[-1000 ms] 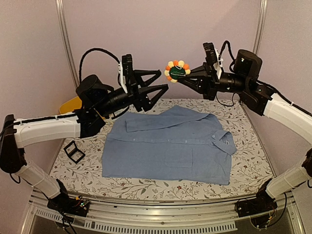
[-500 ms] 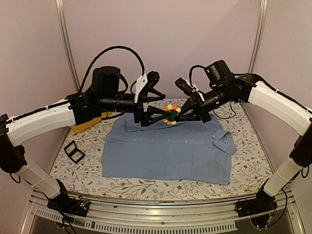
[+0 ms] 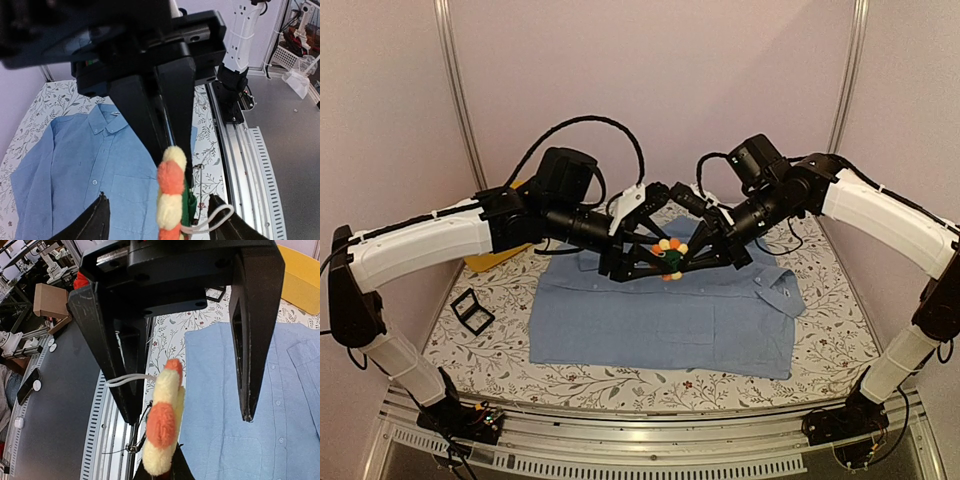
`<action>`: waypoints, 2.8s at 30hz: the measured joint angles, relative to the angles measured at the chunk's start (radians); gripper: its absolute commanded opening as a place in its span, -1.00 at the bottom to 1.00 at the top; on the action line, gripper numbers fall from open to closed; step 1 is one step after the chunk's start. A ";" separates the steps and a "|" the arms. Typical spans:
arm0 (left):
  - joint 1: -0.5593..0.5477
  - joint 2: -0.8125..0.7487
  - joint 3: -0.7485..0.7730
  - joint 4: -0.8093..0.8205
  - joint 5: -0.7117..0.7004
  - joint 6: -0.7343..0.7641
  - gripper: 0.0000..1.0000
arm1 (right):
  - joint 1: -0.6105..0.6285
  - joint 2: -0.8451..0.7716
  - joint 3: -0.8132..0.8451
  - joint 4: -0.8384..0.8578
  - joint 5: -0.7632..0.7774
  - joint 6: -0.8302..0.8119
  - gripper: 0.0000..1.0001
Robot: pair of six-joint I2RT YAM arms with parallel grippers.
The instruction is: Pin the brooch onto the clothing
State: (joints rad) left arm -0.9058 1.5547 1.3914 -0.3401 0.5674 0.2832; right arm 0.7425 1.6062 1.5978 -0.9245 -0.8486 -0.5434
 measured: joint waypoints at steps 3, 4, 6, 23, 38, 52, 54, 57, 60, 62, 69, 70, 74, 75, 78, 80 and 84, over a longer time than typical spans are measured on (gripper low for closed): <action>0.000 -0.008 0.001 -0.008 0.008 0.005 0.35 | 0.003 0.004 0.001 -0.005 0.002 -0.004 -1.00; 0.000 -0.012 0.001 -0.010 0.012 0.005 0.30 | 0.003 0.006 0.001 -0.008 0.003 -0.005 -1.00; 0.000 -0.019 0.002 -0.014 0.020 0.004 0.10 | 0.003 0.013 0.008 -0.014 0.003 -0.007 -1.00; 0.008 -0.021 0.034 -0.037 0.042 -0.008 -1.00 | 0.004 0.020 0.026 -0.020 0.013 -0.032 -0.53; 0.002 -0.132 -0.344 0.850 -0.136 -0.388 -1.00 | -0.072 -0.331 -0.336 0.571 0.148 0.181 0.97; 0.006 -0.039 -0.332 1.163 -0.066 -0.455 -1.00 | -0.071 -0.330 -0.473 1.117 0.039 0.398 0.50; 0.008 -0.029 -0.328 1.172 -0.056 -0.455 -1.00 | -0.071 -0.315 -0.469 1.141 0.022 0.408 0.42; 0.011 -0.017 -0.322 1.176 -0.046 -0.454 -1.00 | -0.071 -0.288 -0.460 1.171 0.002 0.419 0.28; 0.012 -0.012 -0.318 1.176 -0.038 -0.453 -1.00 | -0.072 -0.270 -0.460 1.192 -0.006 0.429 0.20; 0.013 -0.011 -0.315 1.176 -0.033 -0.453 -1.00 | -0.072 -0.264 -0.460 1.204 -0.012 0.435 0.10; 0.013 -0.011 -0.306 1.177 -0.025 -0.453 -1.00 | -0.072 -0.261 -0.460 1.246 -0.026 0.459 0.04; 0.013 -0.010 -0.305 1.177 -0.024 -0.453 -1.00 | -0.071 -0.261 -0.460 1.250 -0.027 0.462 0.02; 0.013 -0.008 -0.304 1.177 -0.020 -0.453 -1.00 | -0.072 -0.261 -0.460 1.263 -0.026 0.475 -0.03; 0.013 -0.008 -0.304 1.177 -0.020 -0.453 -1.00 | -0.071 -0.261 -0.460 1.265 -0.026 0.476 -0.04; 0.013 -0.008 -0.304 1.177 -0.017 -0.453 -1.00 | -0.071 -0.259 -0.460 1.268 -0.026 0.480 -0.09; 0.013 -0.008 -0.304 1.177 -0.016 -0.453 -1.00 | -0.071 -0.256 -0.460 1.270 -0.025 0.481 -0.12; 0.014 -0.008 -0.304 1.177 -0.018 -0.453 -1.00 | -0.071 -0.252 -0.460 1.270 -0.021 0.488 -0.22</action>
State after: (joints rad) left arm -0.8917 1.5471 1.0878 0.8368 0.5499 -0.1699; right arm 0.6712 1.3544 1.1381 0.3458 -0.8700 -0.0559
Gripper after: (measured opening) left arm 0.019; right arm 0.431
